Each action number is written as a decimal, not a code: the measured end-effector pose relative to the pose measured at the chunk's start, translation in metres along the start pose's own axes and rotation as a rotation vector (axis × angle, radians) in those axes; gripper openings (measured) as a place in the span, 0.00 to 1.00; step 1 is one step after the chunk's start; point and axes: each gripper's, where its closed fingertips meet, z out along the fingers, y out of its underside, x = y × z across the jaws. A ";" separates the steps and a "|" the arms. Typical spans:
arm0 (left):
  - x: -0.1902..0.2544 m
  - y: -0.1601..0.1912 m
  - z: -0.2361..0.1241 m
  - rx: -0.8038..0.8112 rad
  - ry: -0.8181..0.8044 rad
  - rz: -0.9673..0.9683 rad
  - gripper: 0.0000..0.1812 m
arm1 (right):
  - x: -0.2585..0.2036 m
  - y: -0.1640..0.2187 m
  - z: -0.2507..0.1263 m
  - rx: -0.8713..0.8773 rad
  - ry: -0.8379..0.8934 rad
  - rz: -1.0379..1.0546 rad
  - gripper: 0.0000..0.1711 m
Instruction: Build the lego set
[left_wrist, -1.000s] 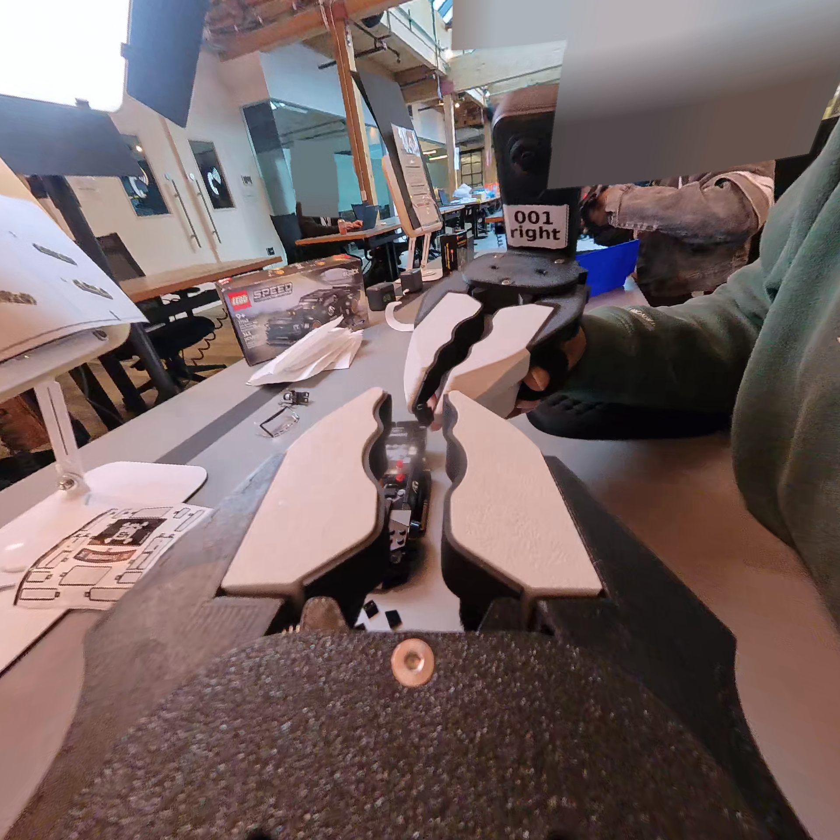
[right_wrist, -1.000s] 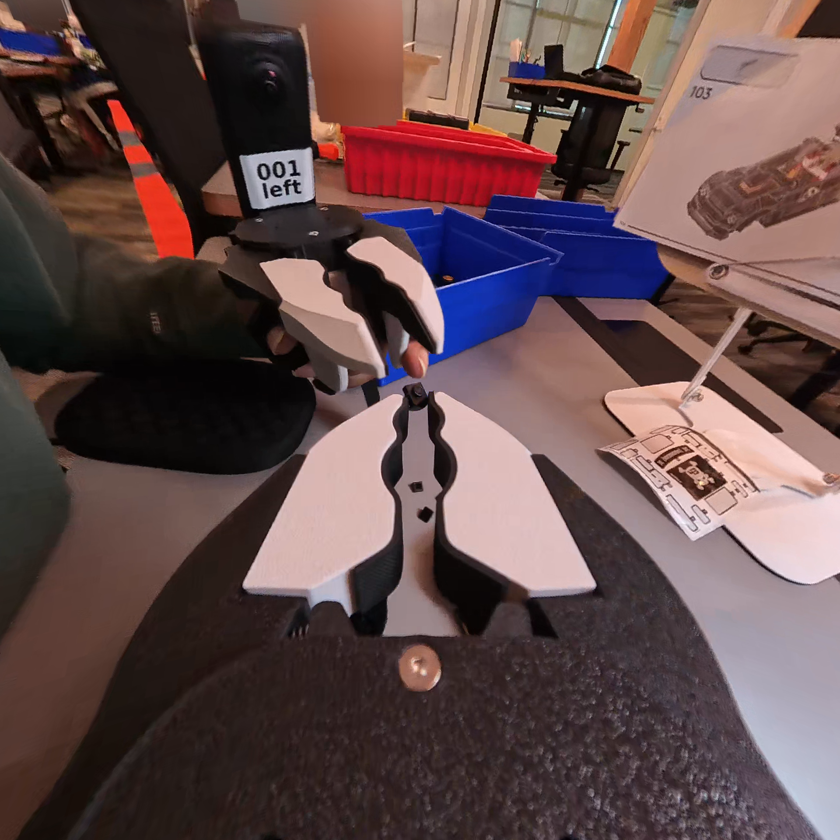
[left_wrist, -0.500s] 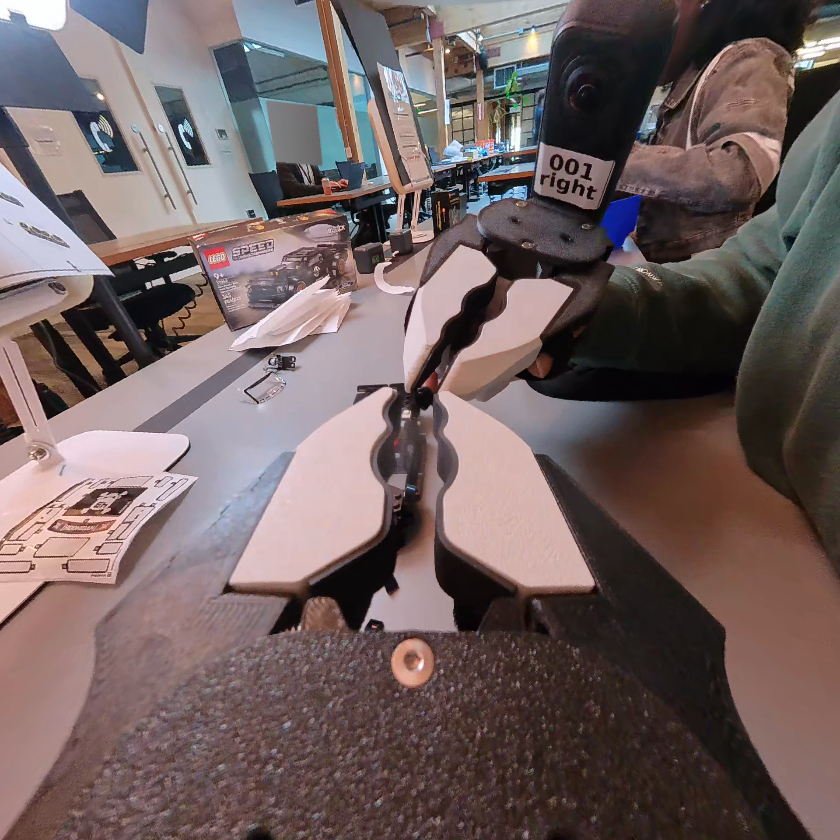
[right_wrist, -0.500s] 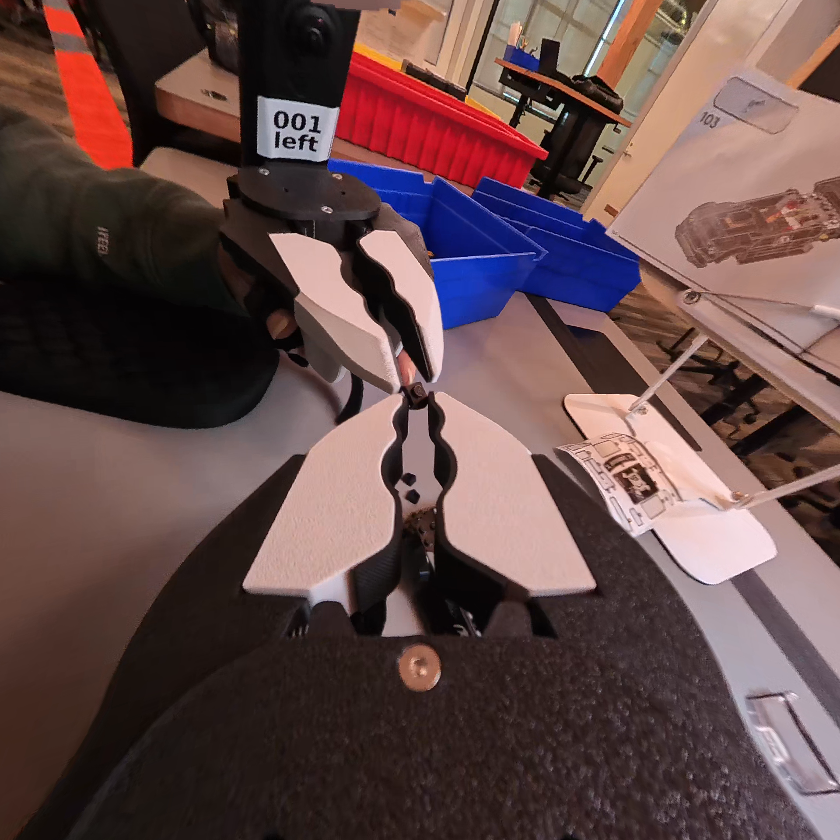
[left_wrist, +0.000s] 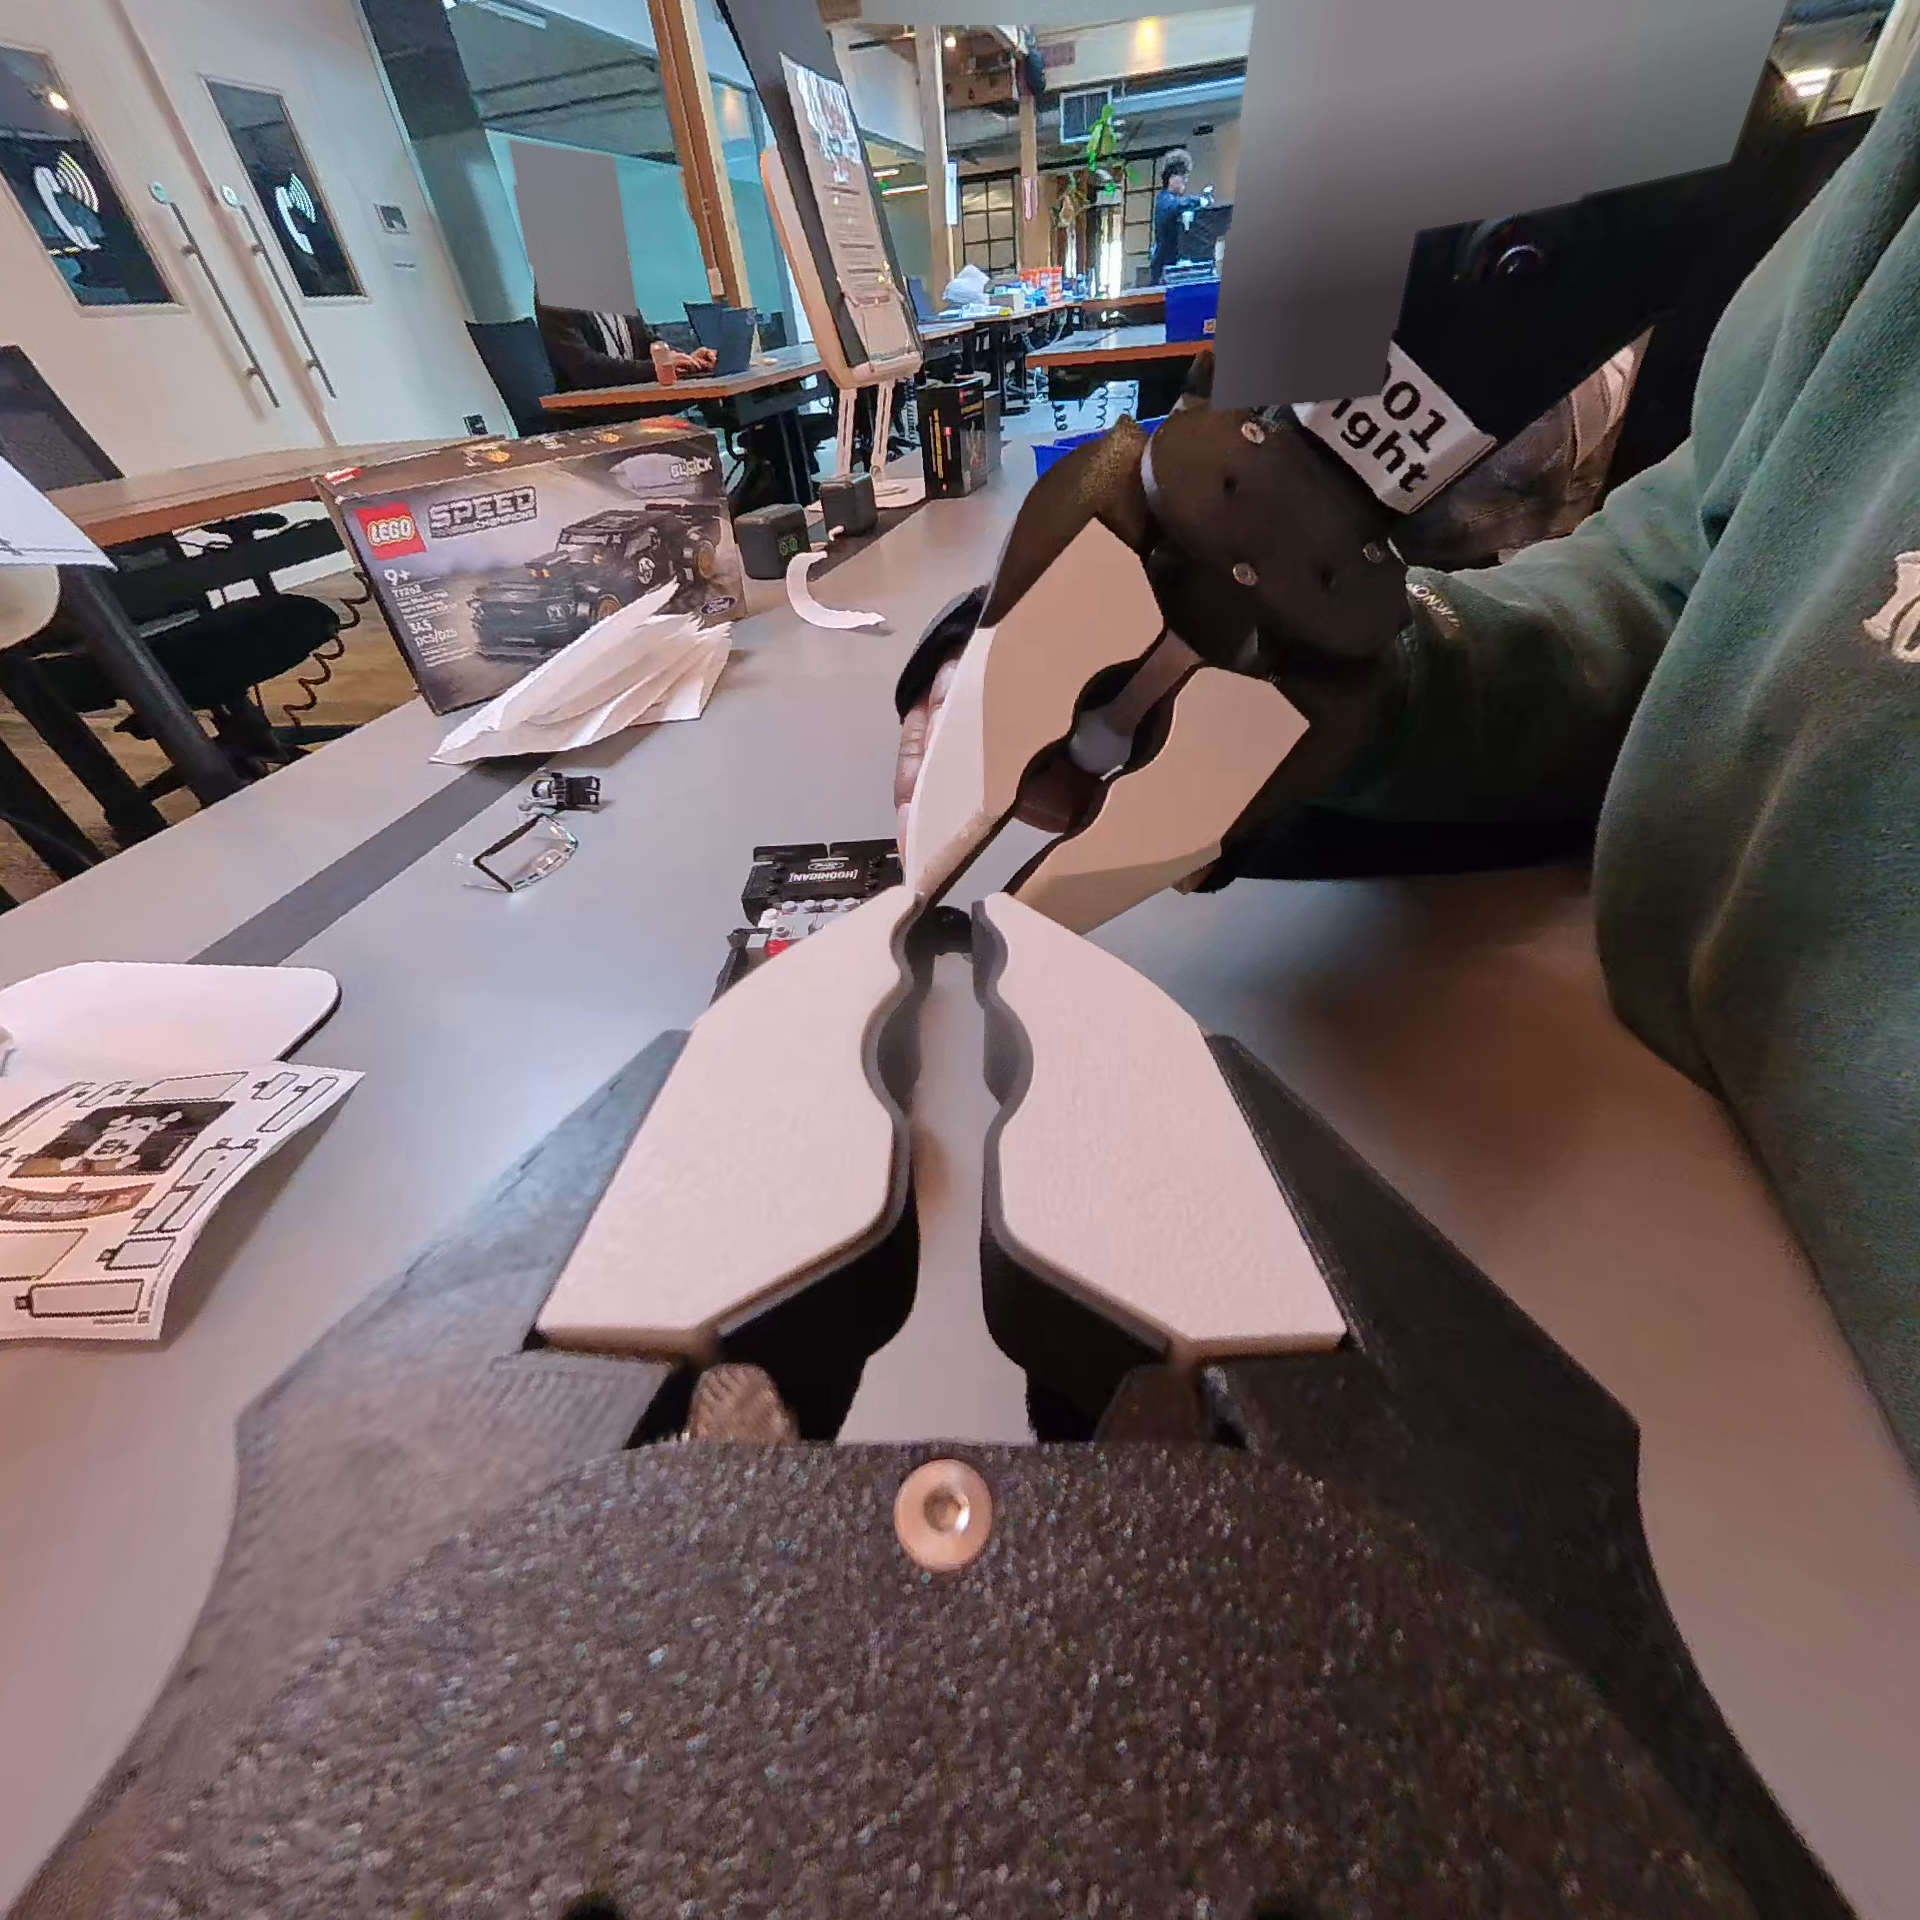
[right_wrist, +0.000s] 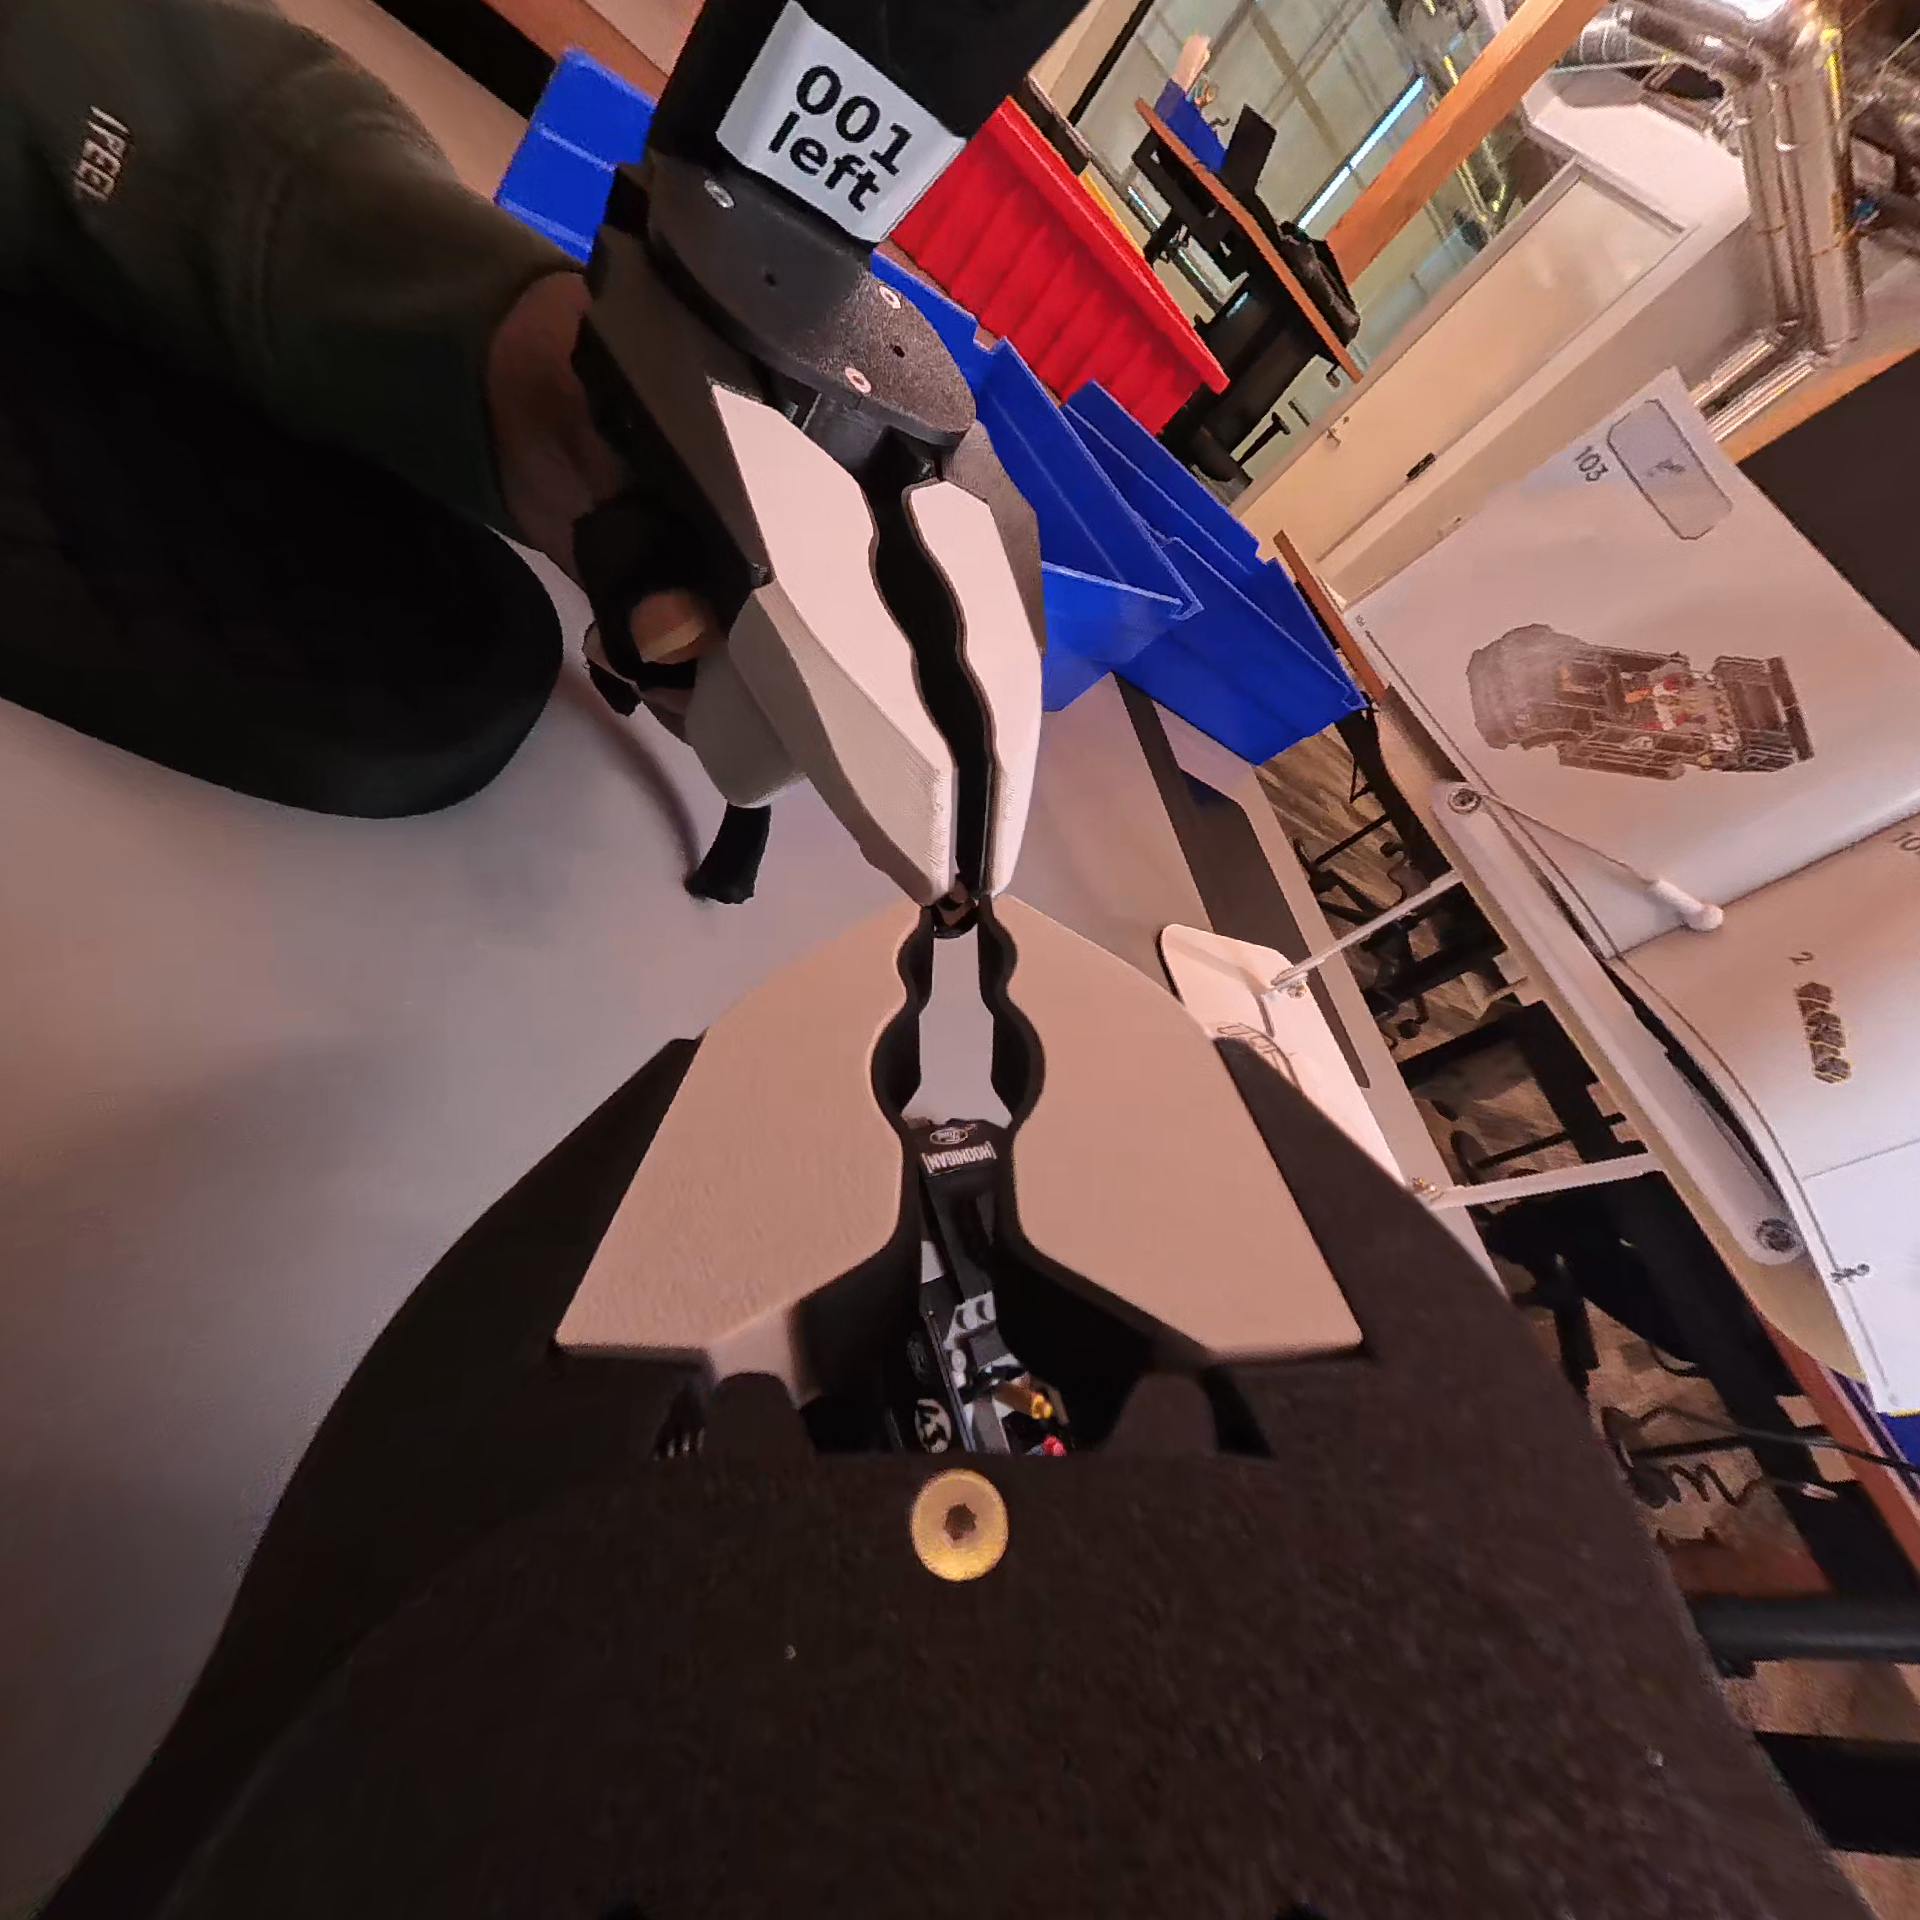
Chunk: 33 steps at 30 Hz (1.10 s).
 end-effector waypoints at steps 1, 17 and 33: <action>0.000 0.000 0.000 -0.001 -0.002 0.003 0.03 | 0.000 0.000 0.000 0.000 0.005 -0.006 0.05; 0.004 -0.006 -0.006 0.011 0.012 0.042 0.05 | 0.000 -0.010 -0.003 0.027 0.060 -0.103 0.05; 0.018 -0.009 -0.010 0.023 0.153 -0.104 0.05 | -0.009 -0.022 -0.006 0.097 0.056 -0.179 0.05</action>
